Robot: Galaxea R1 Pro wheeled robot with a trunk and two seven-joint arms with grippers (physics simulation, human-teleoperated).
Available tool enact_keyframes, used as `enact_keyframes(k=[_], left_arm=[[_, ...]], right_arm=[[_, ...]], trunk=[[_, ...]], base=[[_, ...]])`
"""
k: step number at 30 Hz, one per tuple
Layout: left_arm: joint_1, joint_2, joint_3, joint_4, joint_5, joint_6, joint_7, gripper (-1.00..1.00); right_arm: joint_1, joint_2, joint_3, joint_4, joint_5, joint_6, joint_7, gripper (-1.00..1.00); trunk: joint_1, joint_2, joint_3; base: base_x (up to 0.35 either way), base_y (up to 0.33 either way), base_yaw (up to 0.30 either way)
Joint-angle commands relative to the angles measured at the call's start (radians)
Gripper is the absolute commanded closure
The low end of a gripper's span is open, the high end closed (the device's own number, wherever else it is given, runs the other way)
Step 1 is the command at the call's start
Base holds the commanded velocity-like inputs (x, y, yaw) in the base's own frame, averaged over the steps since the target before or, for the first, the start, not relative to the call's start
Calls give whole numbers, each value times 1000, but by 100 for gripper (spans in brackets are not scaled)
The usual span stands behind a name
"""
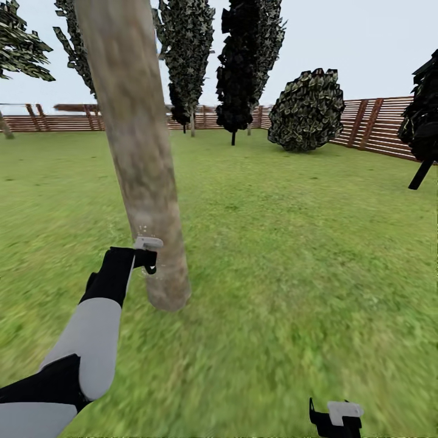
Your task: In the garden, pick up the pesticide atomizer on the floor and spray pesticide onto both trees until each tree trunk is fully covered.
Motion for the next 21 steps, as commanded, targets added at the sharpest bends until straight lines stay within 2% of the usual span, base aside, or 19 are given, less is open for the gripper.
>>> enact_keyframes(k=[1,16,21], left_arm=[[0,0,0,0,0,0,0,100],[1,-1,1,12,0,-1,6,100],[25,-1,0,16,-3,-2,8,100]], right_arm=[[0,0,0,0,0,0,0,-100],[0,0,0,0,0,0,0,-100],[0,-1,0,0,0,0,0,-100]], trunk=[[0,0,0],[0,0,0],[0,0,0]], base=[[-23,-272,87],[-1,-273,262],[0,-274,37]])
